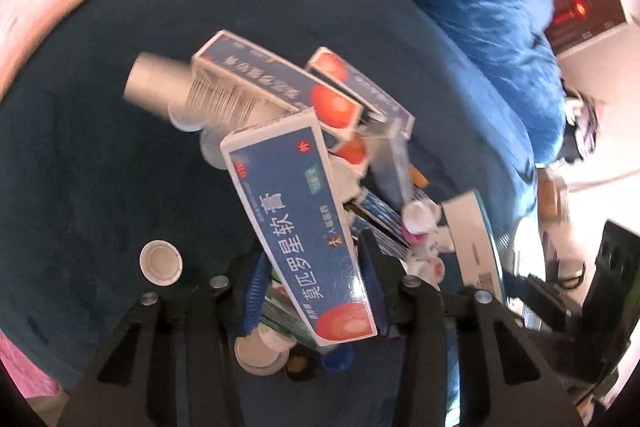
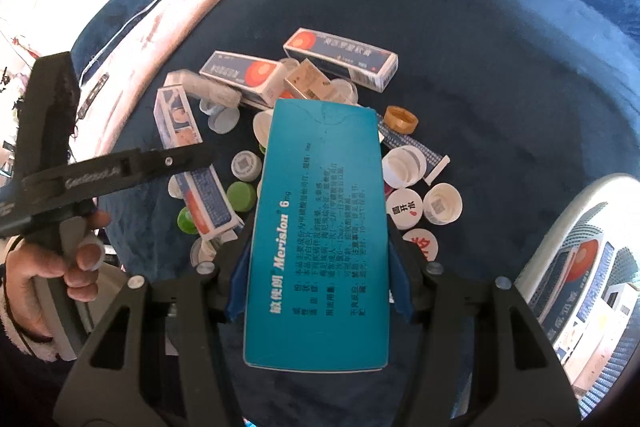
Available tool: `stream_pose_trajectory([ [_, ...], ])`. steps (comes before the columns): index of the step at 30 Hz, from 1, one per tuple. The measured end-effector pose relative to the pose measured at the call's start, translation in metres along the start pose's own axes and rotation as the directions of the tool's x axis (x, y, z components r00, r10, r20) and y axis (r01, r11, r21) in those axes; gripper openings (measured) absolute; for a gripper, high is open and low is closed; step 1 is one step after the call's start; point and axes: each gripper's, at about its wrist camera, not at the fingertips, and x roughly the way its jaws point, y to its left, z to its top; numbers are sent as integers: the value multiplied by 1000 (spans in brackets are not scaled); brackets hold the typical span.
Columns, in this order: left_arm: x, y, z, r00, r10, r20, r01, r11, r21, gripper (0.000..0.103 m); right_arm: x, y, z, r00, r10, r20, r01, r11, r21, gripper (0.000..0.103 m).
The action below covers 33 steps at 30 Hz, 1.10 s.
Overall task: Organize objects
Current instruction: 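Grasp another red-blue ointment box with the left tool, then carry both held boxes over the white mesh basket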
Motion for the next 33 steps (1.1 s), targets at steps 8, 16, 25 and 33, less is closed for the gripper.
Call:
stream_pose_trajectory([
  [8,-17,-18,-19,999,36,7,-36,986,163,44,-19,6,-7,998,-17,54,17,1000,17,57],
  [16,-24,-62,-37,999,43,15,-46,945,323,44,-38,-3,-19,994,-35,104,27,997,70,57],
  [25,-18,-104,-56,1000,29,4,-28,910,413,44,-67,-35,-40,983,-78,167,45,980,192,57],
  [33,-12,-138,-75,1000,-11,-14,16,883,469,44,-92,-73,-68,968,-129,214,55,946,319,57],
])
